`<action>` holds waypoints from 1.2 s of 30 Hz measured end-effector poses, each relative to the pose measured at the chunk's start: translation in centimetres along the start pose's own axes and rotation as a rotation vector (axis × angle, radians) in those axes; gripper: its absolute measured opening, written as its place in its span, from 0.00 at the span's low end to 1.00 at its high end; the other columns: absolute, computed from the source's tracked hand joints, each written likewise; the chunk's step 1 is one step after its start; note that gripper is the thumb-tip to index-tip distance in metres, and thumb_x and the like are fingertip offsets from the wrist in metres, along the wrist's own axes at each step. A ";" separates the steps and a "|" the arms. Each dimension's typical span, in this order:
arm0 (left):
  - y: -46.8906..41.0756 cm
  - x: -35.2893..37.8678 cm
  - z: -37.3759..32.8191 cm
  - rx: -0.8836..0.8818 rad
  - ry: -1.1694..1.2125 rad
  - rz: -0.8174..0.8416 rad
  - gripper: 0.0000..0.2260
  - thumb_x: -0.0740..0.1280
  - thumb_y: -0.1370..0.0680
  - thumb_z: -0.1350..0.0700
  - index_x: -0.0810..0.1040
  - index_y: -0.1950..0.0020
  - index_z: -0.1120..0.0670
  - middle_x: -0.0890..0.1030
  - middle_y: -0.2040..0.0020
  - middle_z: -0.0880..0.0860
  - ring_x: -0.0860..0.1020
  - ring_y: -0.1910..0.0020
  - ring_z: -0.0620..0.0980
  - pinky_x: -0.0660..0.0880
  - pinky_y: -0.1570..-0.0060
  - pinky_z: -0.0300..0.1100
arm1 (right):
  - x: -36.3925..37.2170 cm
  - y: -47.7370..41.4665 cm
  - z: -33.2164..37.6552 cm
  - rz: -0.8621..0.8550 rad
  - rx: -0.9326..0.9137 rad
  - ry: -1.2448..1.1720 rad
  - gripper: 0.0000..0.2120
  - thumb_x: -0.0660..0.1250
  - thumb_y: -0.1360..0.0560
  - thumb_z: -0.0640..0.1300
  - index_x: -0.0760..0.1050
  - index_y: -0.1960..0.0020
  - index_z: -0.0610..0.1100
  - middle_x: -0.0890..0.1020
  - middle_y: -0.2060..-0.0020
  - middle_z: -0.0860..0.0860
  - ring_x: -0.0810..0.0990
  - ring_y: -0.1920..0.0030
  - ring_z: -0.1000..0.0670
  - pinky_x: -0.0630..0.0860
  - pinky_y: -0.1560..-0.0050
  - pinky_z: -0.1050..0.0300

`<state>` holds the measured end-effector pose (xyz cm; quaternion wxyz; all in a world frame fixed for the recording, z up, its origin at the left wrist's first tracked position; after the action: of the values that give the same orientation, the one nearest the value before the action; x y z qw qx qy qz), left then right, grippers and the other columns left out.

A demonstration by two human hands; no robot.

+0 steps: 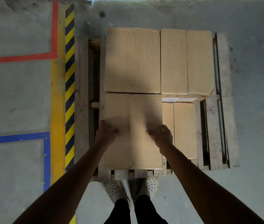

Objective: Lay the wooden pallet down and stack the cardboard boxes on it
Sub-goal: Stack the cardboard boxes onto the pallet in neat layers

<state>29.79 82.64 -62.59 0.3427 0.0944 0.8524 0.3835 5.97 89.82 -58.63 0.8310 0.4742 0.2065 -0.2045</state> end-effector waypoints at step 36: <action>25.8 -11.9 -4.0 0.015 0.223 -0.052 0.32 0.76 0.27 0.49 0.68 0.28 0.59 0.76 0.34 0.58 0.76 0.39 0.56 0.76 0.49 0.46 | -12.4 22.4 3.3 0.091 0.109 -0.266 0.28 0.76 0.27 0.45 0.71 0.30 0.44 0.77 0.36 0.42 0.77 0.37 0.41 0.76 0.37 0.43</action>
<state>33.39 93.00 -36.04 0.2547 0.0313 0.8903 0.3762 8.18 99.14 -34.71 0.8326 0.4961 0.0618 -0.2385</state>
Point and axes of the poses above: each hand's wrist, its own y-axis away from the middle knuckle, its own x-axis out of the palm, z = x × y, the point moved 4 cm from there along -y, towards the middle knuckle
